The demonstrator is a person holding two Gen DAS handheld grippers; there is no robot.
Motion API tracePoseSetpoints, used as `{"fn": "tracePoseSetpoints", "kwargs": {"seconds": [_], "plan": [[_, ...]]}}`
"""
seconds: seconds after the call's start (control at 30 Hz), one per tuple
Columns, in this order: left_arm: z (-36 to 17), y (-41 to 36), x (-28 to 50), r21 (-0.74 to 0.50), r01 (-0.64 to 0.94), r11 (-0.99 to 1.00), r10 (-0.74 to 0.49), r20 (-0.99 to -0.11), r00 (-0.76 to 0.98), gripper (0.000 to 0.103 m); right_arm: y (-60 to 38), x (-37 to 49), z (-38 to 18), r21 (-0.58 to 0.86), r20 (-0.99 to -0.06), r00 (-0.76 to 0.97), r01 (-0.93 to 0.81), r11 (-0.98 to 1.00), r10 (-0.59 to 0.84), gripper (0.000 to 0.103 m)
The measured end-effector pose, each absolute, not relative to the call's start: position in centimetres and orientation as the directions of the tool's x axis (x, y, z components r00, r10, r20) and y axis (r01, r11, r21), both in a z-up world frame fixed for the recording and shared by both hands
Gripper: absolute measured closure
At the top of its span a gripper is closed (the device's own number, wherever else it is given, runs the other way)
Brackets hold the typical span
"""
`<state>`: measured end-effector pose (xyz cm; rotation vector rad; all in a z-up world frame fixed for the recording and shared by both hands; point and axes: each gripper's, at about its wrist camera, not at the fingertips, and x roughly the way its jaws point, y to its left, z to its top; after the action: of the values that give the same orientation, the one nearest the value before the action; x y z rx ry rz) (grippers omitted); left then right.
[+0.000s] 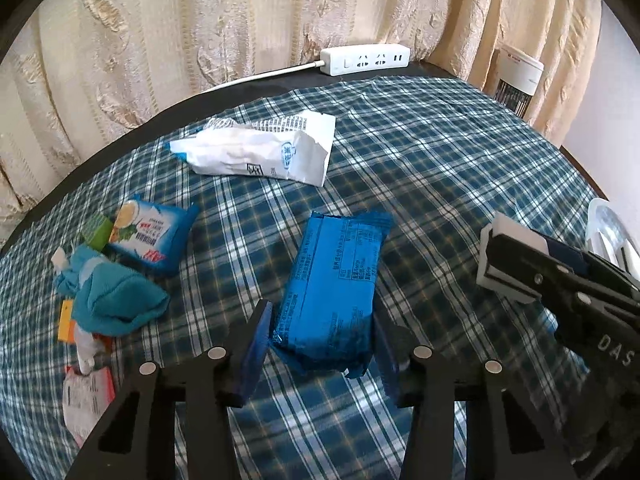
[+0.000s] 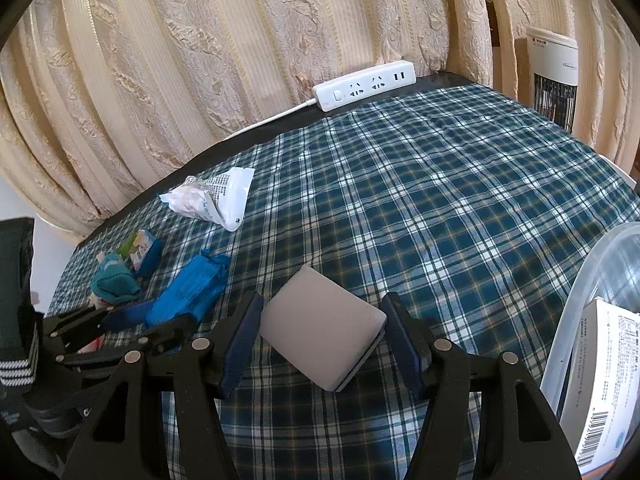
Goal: Organize objects
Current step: 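Grasp the blue wet-wipe pack with the left tool while the right tool holds the sponge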
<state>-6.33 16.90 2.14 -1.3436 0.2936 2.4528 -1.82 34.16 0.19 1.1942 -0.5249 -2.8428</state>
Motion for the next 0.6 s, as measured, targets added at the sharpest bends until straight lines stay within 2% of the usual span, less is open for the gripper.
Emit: {"fn": "tracePoseSetpoints", "kwargs": {"seconds": [0.1, 0.17, 0.33, 0.53, 0.6], "plan": [[1.9, 16.9, -6.4, 0.021, -0.373, -0.928, 0.182, -0.846, -0.501, 0.052, 34.2, -1.8, 0.2, 0.31, -0.692, -0.708, -0.115, -0.944, -0.141, 0.04], [1.8, 16.9, -6.6, 0.017, -0.369, -0.929, 0.182, -0.849, -0.497, 0.047, 34.2, -1.8, 0.2, 0.31, -0.692, -0.708, -0.115, -0.944, -0.141, 0.04], [1.8, 17.2, -7.1, 0.029, -0.365, -0.931, 0.174, -0.842, -0.511, 0.043, 34.1, -1.8, 0.2, 0.31, -0.692, -0.708, -0.115, -0.944, -0.141, 0.04], [1.3, 17.8, -7.9, 0.04, -0.368, -0.929, 0.167, -0.842, -0.513, 0.043, 34.1, -1.8, 0.2, 0.311, -0.691, -0.709, -0.115, -0.943, -0.141, 0.04], [1.4, 17.8, -7.9, 0.033, -0.365, -0.931, 0.171, -0.841, -0.513, 0.05, 34.1, -1.8, 0.2, 0.311, -0.691, -0.709, -0.113, -0.944, -0.142, 0.04]]}}
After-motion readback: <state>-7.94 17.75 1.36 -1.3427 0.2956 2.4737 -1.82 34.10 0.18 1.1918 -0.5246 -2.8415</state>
